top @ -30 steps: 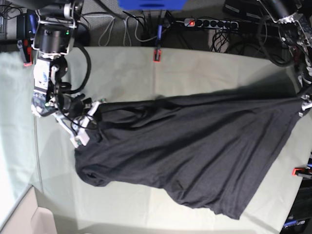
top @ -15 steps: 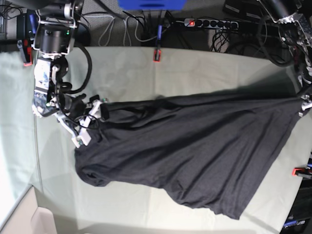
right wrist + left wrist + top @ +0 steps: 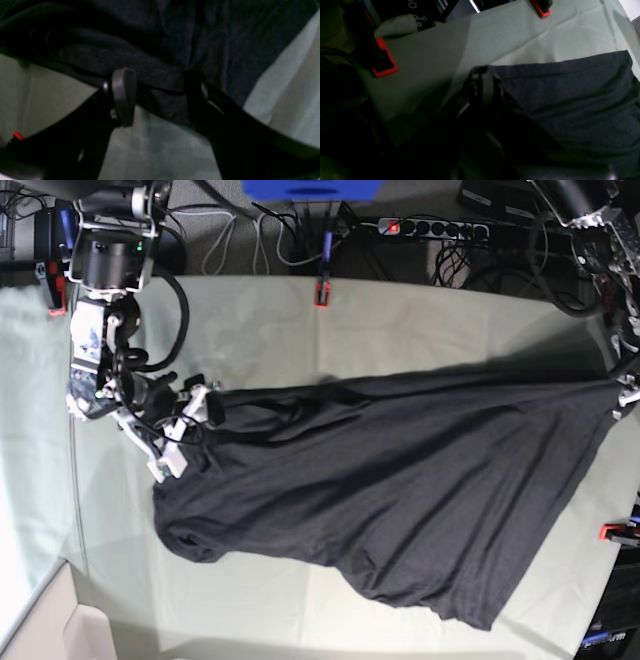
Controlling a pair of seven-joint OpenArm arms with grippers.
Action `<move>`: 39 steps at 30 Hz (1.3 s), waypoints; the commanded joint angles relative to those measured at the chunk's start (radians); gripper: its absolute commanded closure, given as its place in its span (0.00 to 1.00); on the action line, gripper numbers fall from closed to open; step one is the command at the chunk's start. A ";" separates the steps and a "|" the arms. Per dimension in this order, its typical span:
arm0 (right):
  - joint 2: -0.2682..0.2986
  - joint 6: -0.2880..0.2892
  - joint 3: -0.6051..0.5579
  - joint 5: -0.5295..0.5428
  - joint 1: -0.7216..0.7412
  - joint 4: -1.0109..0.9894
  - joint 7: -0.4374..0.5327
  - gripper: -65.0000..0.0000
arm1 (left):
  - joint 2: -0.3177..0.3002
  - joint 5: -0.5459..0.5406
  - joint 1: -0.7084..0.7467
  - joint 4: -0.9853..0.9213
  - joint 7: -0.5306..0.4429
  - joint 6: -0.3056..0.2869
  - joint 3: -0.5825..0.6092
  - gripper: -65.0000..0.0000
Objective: Layout the t-shirt on the table in an organized manner, then fold the t-shirt properly
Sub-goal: 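Pull the grasped corner with the right gripper away from the left gripper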
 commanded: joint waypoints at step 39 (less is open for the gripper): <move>0.003 0.003 0.008 0.017 -0.251 0.547 -0.031 1.00 | -0.016 -0.007 0.002 0.026 -0.027 -0.003 -0.003 1.00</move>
